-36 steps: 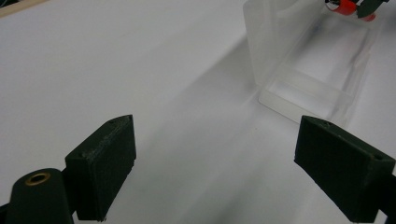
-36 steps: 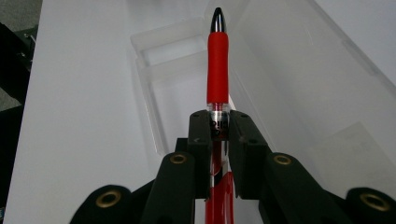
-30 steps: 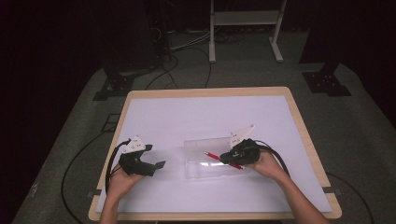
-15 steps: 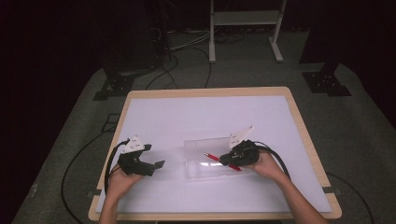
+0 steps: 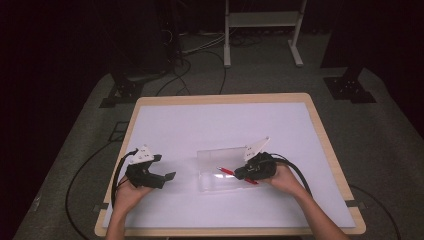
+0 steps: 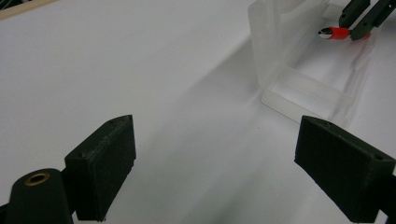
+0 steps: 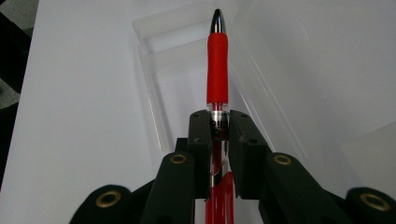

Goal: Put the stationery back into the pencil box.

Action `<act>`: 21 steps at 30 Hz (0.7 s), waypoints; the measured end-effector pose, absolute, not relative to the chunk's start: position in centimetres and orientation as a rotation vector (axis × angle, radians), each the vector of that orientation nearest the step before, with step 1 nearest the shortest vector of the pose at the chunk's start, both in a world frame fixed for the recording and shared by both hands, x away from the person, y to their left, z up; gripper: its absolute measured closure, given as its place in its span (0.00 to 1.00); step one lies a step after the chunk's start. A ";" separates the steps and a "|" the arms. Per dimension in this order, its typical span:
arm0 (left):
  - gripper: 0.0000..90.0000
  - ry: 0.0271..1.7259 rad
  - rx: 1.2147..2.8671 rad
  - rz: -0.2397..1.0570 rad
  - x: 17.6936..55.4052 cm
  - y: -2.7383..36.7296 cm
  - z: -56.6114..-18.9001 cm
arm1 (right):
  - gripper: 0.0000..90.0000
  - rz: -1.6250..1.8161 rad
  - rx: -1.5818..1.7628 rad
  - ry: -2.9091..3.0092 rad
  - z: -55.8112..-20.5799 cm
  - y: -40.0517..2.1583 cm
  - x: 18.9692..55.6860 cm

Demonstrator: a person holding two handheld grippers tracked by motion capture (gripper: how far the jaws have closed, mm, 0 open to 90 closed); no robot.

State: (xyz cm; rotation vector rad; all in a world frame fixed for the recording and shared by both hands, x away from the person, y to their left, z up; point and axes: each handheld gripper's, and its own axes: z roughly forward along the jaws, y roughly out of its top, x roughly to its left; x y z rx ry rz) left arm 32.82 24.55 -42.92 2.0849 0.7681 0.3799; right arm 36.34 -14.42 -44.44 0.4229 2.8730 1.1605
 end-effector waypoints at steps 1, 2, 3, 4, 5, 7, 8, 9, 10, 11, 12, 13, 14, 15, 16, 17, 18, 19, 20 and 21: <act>0.13 0.768 2.084 0.380 32.8 24.5 -42.9 | 0.87 1.161 0.429 2.875 -44.5 -14.4 36.3; 0.13 0.766 2.087 0.380 32.8 24.5 -42.9 | 0.87 1.160 0.427 2.875 -44.5 -14.4 36.3; 0.13 0.766 2.089 0.379 32.8 24.5 -42.9 | 0.87 1.159 0.426 2.876 -44.6 -14.4 36.3; 0.13 0.765 2.091 0.378 32.8 24.5 -43.0 | 0.87 1.158 0.425 2.878 -44.7 -14.4 36.3; 0.13 0.766 2.090 0.378 32.8 24.5 -43.0 | 0.87 1.157 0.429 2.880 -44.7 -14.4 36.3; 0.13 0.768 2.089 0.377 32.8 24.5 -43.0 | 0.87 1.155 0.429 2.882 -44.8 -14.3 36.3; 0.13 0.765 2.089 0.379 32.8 24.5 -43.0 | 0.87 1.153 0.431 2.884 -44.8 -14.3 36.3; 0.13 0.765 2.088 0.380 32.8 24.4 -42.9 | 0.87 1.154 0.430 2.885 -44.8 -14.3 36.3; 0.13 0.765 2.087 0.380 32.8 24.4 -42.9 | 0.87 1.154 0.429 2.887 -44.8 -14.3 36.3; 0.13 0.767 2.084 0.377 32.9 24.5 -42.9 | 0.87 1.154 0.427 2.886 -44.9 -14.3 36.2; 0.13 0.768 2.083 0.377 32.9 24.5 -42.9 | 0.87 1.156 0.429 2.886 -44.9 -14.3 36.2; 0.13 0.768 2.084 0.377 32.9 24.5 -42.9 | 0.87 1.157 0.429 2.888 -44.9 -14.3 36.2; 0.13 0.768 2.086 0.377 32.9 24.5 -42.9 | 0.87 1.153 0.429 2.889 -44.9 -14.3 36.2; 0.13 0.768 2.086 0.377 32.9 24.5 -42.9 | 0.87 1.149 0.432 2.890 -45.0 -14.3 36.2; 0.13 0.768 2.085 0.376 32.9 24.5 -42.9 | 0.87 1.145 0.430 2.892 -45.1 -14.3 36.3; 0.13 0.768 2.084 0.375 32.9 24.5 -42.9 | 0.87 1.147 0.438 2.893 -45.1 -14.3 36.3; 0.13 0.767 2.084 0.374 32.9 24.5 -42.9 | 0.87 1.137 0.439 2.896 -45.2 -14.2 36.3; 0.13 0.768 2.082 0.376 32.9 24.4 -42.9 | 0.87 1.132 0.444 2.900 -45.3 -14.2 36.3; 0.13 0.768 2.079 0.373 32.9 24.4 -42.9 | 0.87 1.128 0.446 2.904 -45.4 -14.2 36.3; 0.13 0.766 2.079 0.372 32.9 24.4 -42.9 | 0.87 1.124 0.448 2.906 -45.5 -14.2 36.3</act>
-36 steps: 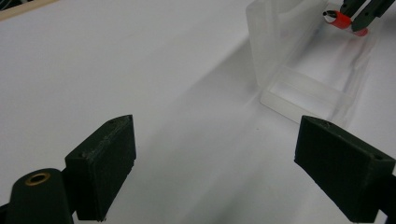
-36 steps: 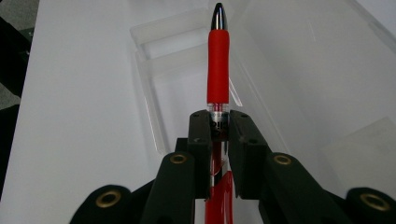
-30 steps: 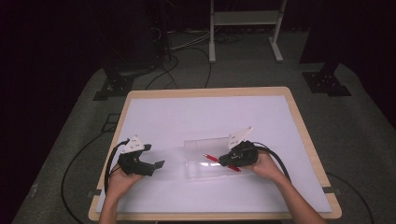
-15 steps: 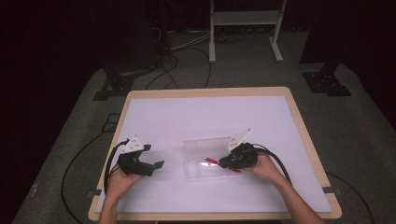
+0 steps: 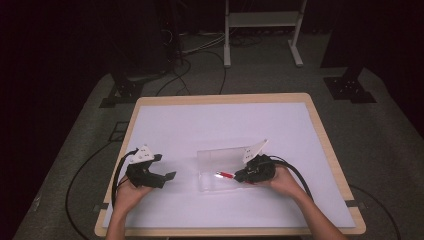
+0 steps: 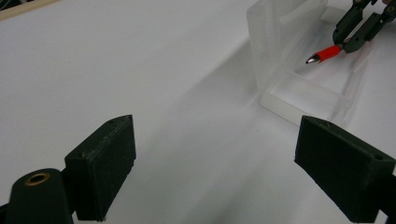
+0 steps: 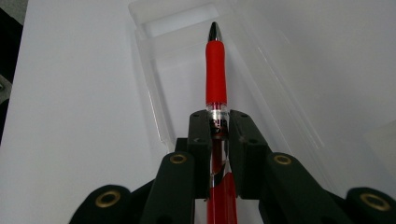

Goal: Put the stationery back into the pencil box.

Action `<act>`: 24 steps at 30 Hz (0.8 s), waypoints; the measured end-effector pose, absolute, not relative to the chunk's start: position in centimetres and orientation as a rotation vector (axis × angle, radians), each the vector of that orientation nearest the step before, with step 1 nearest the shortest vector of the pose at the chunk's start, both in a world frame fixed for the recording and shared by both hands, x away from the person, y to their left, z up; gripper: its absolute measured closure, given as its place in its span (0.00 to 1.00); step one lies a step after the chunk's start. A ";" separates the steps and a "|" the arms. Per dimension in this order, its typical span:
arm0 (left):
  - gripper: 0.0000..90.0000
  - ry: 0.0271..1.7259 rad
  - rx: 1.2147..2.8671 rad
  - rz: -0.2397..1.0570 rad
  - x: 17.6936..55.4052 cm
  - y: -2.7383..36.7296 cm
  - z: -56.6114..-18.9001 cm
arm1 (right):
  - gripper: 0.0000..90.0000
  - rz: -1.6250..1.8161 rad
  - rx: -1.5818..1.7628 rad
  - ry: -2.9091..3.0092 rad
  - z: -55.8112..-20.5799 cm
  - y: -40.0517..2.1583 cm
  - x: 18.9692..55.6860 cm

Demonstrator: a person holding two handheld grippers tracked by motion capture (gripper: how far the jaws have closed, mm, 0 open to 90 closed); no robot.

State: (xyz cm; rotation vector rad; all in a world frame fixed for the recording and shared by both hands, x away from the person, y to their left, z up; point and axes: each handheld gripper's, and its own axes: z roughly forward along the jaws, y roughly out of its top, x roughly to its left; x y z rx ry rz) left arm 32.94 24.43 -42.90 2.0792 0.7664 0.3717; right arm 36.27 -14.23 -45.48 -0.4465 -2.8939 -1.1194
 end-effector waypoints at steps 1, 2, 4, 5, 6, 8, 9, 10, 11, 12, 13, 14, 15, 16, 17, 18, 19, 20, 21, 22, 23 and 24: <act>0.13 0.766 2.080 0.369 33.0 24.4 -42.9 | 0.87 -1.117 -0.445 -2.895 -45.5 -14.2 36.3; 0.13 0.767 2.084 0.369 33.0 24.4 -42.9 | 0.87 -1.116 -0.448 -2.891 -45.6 -14.2 36.3; 0.13 0.768 2.084 0.368 33.0 24.4 -43.0 | 0.87 -1.114 -0.457 -2.888 -45.7 -14.2 36.4; 0.13 0.768 2.085 0.369 33.0 24.4 -43.0 | 0.87 -1.109 -0.454 -2.888 -45.7 -14.2 36.4; 0.13 0.768 2.083 0.370 33.0 24.5 -43.0 | 0.87 -1.108 -0.454 -2.887 -45.8 -14.2 36.4; 0.13 0.770 2.078 0.370 33.0 24.5 -42.9 | 0.87 -1.111 -0.460 -2.881 -45.8 -14.2 36.4; 0.13 0.768 2.081 0.374 33.0 24.5 -42.9 | 0.87 -1.112 -0.462 -2.882 -45.8 -14.2 36.4; 0.13 0.769 2.080 0.375 33.0 24.5 -42.9 | 0.87 -1.112 -0.463 -2.882 -45.9 -14.2 36.4; 0.13 0.769 2.078 0.374 33.0 24.5 -42.9 | 0.87 -1.111 -0.463 -2.880 -45.9 -14.2 36.5; 0.13 0.772 2.077 0.374 33.0 24.5 -42.9 | 0.87 -1.108 -0.467 -2.877 -45.9 -14.2 36.5; 0.13 0.773 2.076 0.373 33.0 24.6 -42.9 | 0.87 -1.107 -0.466 -2.877 -46.0 -14.2 36.6; 0.13 0.774 2.078 0.371 33.0 24.6 -43.0 | 0.86 -1.105 -0.466 -2.880 -46.0 -14.3 36.6; 0.13 0.773 2.081 0.371 33.0 24.6 -43.0 | 0.86 -1.108 -0.467 -2.877 -46.0 -14.3 36.6; 0.13 0.773 2.080 0.371 33.0 24.6 -43.0 | 0.83 -1.114 -0.472 -2.872 -46.0 -14.3 36.6; 0.13 0.771 2.080 0.371 33.0 24.6 -43.0 | 0.80 -1.126 -0.483 -2.874 -45.9 -14.4 36.6; 0.13 0.770 2.079 0.368 33.0 24.6 -43.0 | 0.78 -1.136 -0.488 -2.871 -45.8 -14.4 36.7; 0.13 0.770 2.079 0.369 33.0 24.6 -43.0 | 0.77 -1.148 -0.493 -2.863 -45.7 -14.6 36.7; 0.13 0.771 2.078 0.367 33.0 24.6 -43.0 | 0.76 -1.162 -0.510 -2.854 -45.5 -14.7 36.7; 0.13 0.771 2.079 0.366 33.0 24.6 -43.0 | 0.75 -1.170 -0.517 -2.852 -45.4 -14.8 36.7; 0.13 0.769 2.082 0.366 33.0 24.6 -43.0 | 0.73 -1.183 -0.530 -2.839 -45.3 -14.9 36.8; 0.13 0.767 2.087 0.364 33.0 24.6 -43.1 | 0.71 -1.181 -0.537 -2.838 -45.2 -15.1 36.8; 0.13 0.768 2.090 0.365 33.0 24.6 -43.1 | 0.69 -1.184 -0.542 -2.839 -45.1 -15.2 36.8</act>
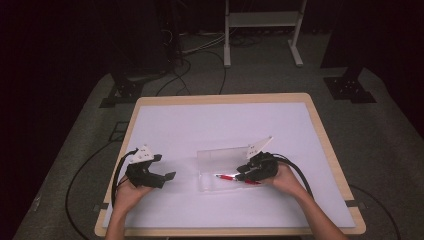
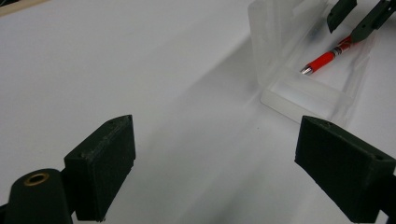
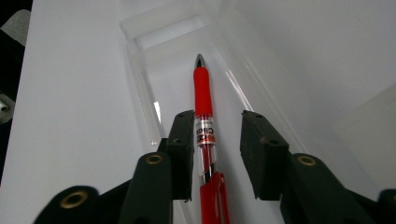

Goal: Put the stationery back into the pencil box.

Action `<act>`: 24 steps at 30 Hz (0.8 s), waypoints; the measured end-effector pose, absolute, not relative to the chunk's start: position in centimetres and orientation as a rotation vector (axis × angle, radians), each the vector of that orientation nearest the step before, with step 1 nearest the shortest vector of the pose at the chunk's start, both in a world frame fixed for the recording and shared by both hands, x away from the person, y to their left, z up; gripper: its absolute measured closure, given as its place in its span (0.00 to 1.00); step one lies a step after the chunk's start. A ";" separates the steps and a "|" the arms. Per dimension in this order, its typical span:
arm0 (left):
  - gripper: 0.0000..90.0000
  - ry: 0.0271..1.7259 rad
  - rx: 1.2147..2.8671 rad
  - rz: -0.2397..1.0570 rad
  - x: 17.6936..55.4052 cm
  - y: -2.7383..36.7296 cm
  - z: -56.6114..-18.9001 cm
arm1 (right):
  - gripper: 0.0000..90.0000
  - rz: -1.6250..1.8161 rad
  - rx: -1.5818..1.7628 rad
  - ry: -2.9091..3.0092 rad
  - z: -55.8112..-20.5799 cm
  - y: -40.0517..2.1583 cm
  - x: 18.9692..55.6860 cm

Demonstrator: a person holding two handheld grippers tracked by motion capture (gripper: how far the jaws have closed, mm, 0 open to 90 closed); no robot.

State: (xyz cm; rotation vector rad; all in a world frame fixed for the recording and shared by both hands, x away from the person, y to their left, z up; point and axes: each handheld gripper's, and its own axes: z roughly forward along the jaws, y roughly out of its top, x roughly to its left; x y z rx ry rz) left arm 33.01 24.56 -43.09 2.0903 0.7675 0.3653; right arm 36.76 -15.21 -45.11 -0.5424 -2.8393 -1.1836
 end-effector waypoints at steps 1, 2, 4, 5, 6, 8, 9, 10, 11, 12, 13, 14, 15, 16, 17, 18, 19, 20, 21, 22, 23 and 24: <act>0.13 0.768 2.091 0.366 33.0 24.6 -43.1 | 0.68 -1.203 -0.558 -2.821 -45.0 -15.4 36.7; 0.13 0.774 2.088 0.364 33.0 24.7 -43.2 | 0.67 -1.227 -0.559 -2.798 -45.0 -15.6 36.8; 0.13 0.776 2.082 0.366 33.0 24.8 -43.2 | 0.66 -1.240 -0.580 -2.795 -44.8 -15.8 36.7; 0.13 0.774 2.083 0.367 33.0 24.8 -43.1 | 0.66 -1.255 -0.585 -2.792 -44.6 -16.0 36.7; 0.13 0.773 2.083 0.368 32.9 24.8 -43.1 | 0.66 -1.261 -0.593 -2.786 -44.5 -16.2 36.6; 0.13 0.776 2.081 0.368 32.9 24.8 -43.1 | 0.65 -1.260 -0.603 -2.799 -44.4 -16.5 36.6; 0.13 0.776 2.079 0.367 32.9 24.9 -43.1 | 0.65 -1.266 -0.609 -2.795 -44.3 -16.7 36.5; 0.13 0.777 2.079 0.370 32.9 24.9 -43.1 | 0.65 -1.273 -0.612 -2.794 -44.2 -16.9 36.5; 0.13 0.779 2.077 0.373 32.9 24.9 -43.1 | 0.64 -1.275 -0.618 -2.797 -44.1 -17.1 36.5; 0.13 0.780 2.075 0.376 32.9 25.0 -43.0 | 0.64 -1.273 -0.624 -2.798 -44.1 -17.2 36.5; 0.13 0.779 2.075 0.378 32.9 25.0 -43.0 | 0.63 -1.272 -0.626 -2.804 -44.0 -17.4 36.5; 0.13 0.778 2.074 0.379 32.9 25.0 -43.0 | 0.63 -1.274 -0.633 -2.807 -44.0 -17.6 36.4; 0.13 0.778 2.075 0.379 32.9 25.0 -43.0 | 0.63 -1.274 -0.640 -2.807 -43.9 -17.7 36.4; 0.13 0.782 2.074 0.376 32.9 25.0 -43.0 | 0.62 -1.270 -0.644 -2.808 -43.9 -17.9 36.4; 0.13 0.783 2.074 0.375 32.9 25.0 -43.0 | 0.62 -1.270 -0.651 -2.813 -43.8 -18.1 36.4; 0.13 0.781 2.075 0.376 32.9 25.0 -43.0 | 0.62 -1.269 -0.654 -2.812 -43.7 -18.2 36.4; 0.13 0.781 2.075 0.377 32.9 25.0 -43.0 | 0.61 -1.274 -0.652 -2.813 -43.7 -18.3 36.4; 0.13 0.780 2.074 0.376 32.9 25.0 -43.0 | 0.60 -1.273 -0.662 -2.818 -43.6 -18.5 36.3; 0.13 0.779 2.075 0.379 32.9 25.0 -43.0 | 0.60 -1.272 -0.669 -2.819 -43.6 -18.5 36.2; 0.13 0.780 2.074 0.378 32.8 25.0 -43.0 | 0.59 -1.272 -0.668 -2.824 -43.5 -18.7 36.2; 0.13 0.780 2.073 0.375 32.8 24.9 -43.0 | 0.58 -1.280 -0.680 -2.824 -43.5 -18.8 36.2; 0.13 0.779 2.074 0.373 32.8 24.9 -43.0 | 0.58 -1.286 -0.684 -2.823 -43.4 -18.9 36.1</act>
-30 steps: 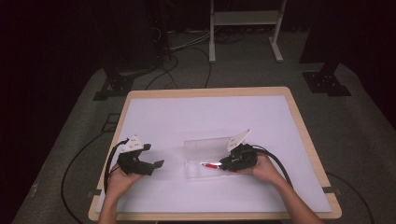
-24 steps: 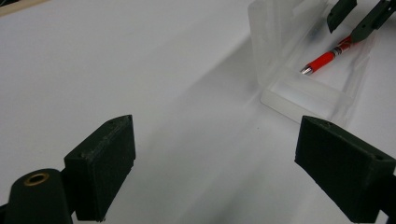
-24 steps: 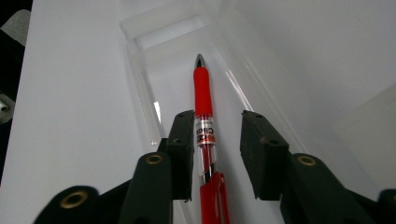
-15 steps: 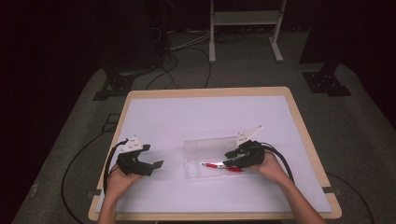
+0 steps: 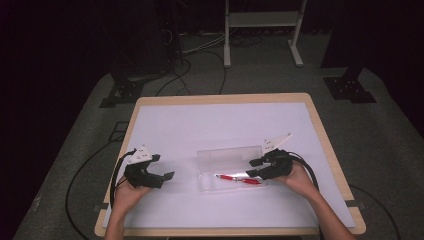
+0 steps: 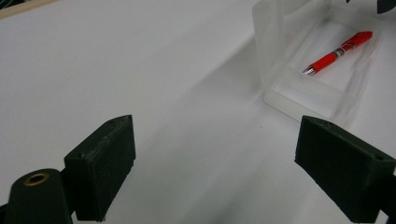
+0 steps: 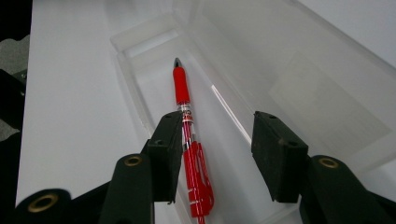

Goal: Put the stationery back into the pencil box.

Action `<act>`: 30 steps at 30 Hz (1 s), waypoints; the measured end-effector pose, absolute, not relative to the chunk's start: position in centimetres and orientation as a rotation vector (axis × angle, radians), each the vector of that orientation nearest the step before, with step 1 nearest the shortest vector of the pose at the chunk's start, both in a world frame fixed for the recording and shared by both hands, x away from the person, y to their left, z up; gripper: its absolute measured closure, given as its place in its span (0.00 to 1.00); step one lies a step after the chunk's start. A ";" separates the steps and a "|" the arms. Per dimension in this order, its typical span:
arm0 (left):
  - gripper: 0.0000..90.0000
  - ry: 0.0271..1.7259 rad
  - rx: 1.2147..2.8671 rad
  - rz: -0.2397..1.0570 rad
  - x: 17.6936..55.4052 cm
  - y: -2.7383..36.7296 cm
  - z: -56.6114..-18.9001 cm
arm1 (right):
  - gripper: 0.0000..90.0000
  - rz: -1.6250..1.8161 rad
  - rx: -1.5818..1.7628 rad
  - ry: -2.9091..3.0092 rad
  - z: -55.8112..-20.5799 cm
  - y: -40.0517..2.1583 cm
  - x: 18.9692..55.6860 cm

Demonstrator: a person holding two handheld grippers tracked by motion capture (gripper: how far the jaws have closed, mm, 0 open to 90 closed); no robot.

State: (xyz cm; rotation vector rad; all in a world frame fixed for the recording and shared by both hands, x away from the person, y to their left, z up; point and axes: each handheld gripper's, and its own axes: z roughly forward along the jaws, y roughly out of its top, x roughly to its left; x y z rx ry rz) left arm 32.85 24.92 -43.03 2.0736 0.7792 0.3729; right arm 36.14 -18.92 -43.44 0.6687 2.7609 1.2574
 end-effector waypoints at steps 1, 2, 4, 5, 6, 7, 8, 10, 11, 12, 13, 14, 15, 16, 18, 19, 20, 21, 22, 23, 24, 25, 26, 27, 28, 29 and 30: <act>0.13 0.778 2.075 0.374 32.8 24.9 -43.0 | 0.58 1.255 0.671 2.757 -43.4 -19.0 36.1; 0.13 0.778 2.075 0.372 32.9 24.9 -43.0 | 0.57 1.249 0.673 2.754 -43.4 -19.2 36.1; 0.13 0.775 2.076 0.371 32.8 24.8 -43.0 | 0.56 1.243 0.687 2.745 -43.3 -19.4 36.0; 0.13 0.776 2.078 0.374 32.8 24.8 -43.0 | 0.55 1.239 0.684 2.741 -43.3 -19.5 36.0; 0.13 0.778 2.075 0.373 32.8 24.9 -43.0 | 0.55 1.242 0.689 2.737 -43.2 -19.5 36.0; 0.13 0.779 2.071 0.370 32.9 24.9 -43.0 | 0.54 1.244 0.690 2.735 -43.2 -19.6 36.0; 0.13 0.779 2.076 0.371 32.9 24.9 -43.0 | 0.54 1.242 0.693 2.733 -43.1 -19.7 36.0; 0.13 0.779 2.076 0.371 32.9 24.9 -43.1 | 0.53 1.240 0.695 2.730 -43.1 -19.8 36.0; 0.13 0.779 2.076 0.370 32.9 24.9 -43.1 | 0.53 1.236 0.696 2.735 -43.1 -19.9 36.0; 0.13 0.780 2.076 0.370 32.9 24.9 -43.1 | 0.53 1.236 0.701 2.732 -43.1 -20.0 35.9; 0.13 0.780 2.076 0.371 32.9 24.9 -43.1 | 0.52 1.234 0.702 2.731 -43.1 -20.0 35.8; 0.13 0.781 2.074 0.371 32.9 24.9 -43.1 | 0.52 1.232 0.705 2.727 -43.1 -20.2 35.8; 0.13 0.780 2.075 0.371 32.9 24.9 -43.1 | 0.52 1.232 0.707 2.723 -43.1 -20.3 35.7; 0.13 0.778 2.077 0.370 32.9 24.9 -43.1 | 0.52 1.237 0.707 2.718 -43.2 -20.5 35.6; 0.13 0.777 2.078 0.371 32.8 24.9 -43.1 | 0.52 1.234 0.721 2.713 -43.2 -21.0 35.3; 0.13 0.778 2.077 0.371 32.8 24.9 -43.1 | 0.51 1.233 0.728 2.710 -43.3 -21.2 35.2; 0.13 0.778 2.077 0.369 32.8 24.9 -43.1 | 0.51 1.229 0.736 2.706 -43.3 -21.5 35.1; 0.13 0.778 2.076 0.370 32.8 24.9 -43.1 | 0.51 1.231 0.744 2.699 -43.3 -21.9 35.0; 0.13 0.778 2.076 0.371 32.8 24.9 -43.1 | 0.51 1.234 0.751 2.693 -43.3 -22.2 34.9; 0.13 0.779 2.074 0.371 32.8 24.9 -43.1 | 0.51 1.238 0.763 2.687 -43.3 -22.5 34.8; 0.13 0.779 2.073 0.370 32.8 24.9 -43.1 | 0.51 1.236 0.771 2.680 -43.3 -22.9 34.6; 0.13 0.779 2.073 0.372 32.8 24.9 -43.1 | 0.51 1.237 0.781 2.677 -43.3 -23.2 34.5; 0.13 0.780 2.073 0.372 32.8 24.9 -43.1 | 0.51 1.239 0.783 2.672 -43.3 -23.5 34.5; 0.13 0.782 2.070 0.372 32.8 24.9 -43.1 | 0.51 1.238 0.791 2.667 -43.3 -23.7 34.4; 0.13 0.783 2.069 0.370 32.8 25.0 -43.1 | 0.50 1.235 0.797 2.664 -43.2 -23.9 34.3; 0.13 0.782 2.070 0.370 32.8 25.0 -43.1 | 0.50 1.237 0.796 2.661 -43.3 -24.1 34.3; 0.13 0.782 2.070 0.371 32.8 24.9 -43.1 | 0.50 1.240 0.805 2.656 -43.3 -24.4 34.2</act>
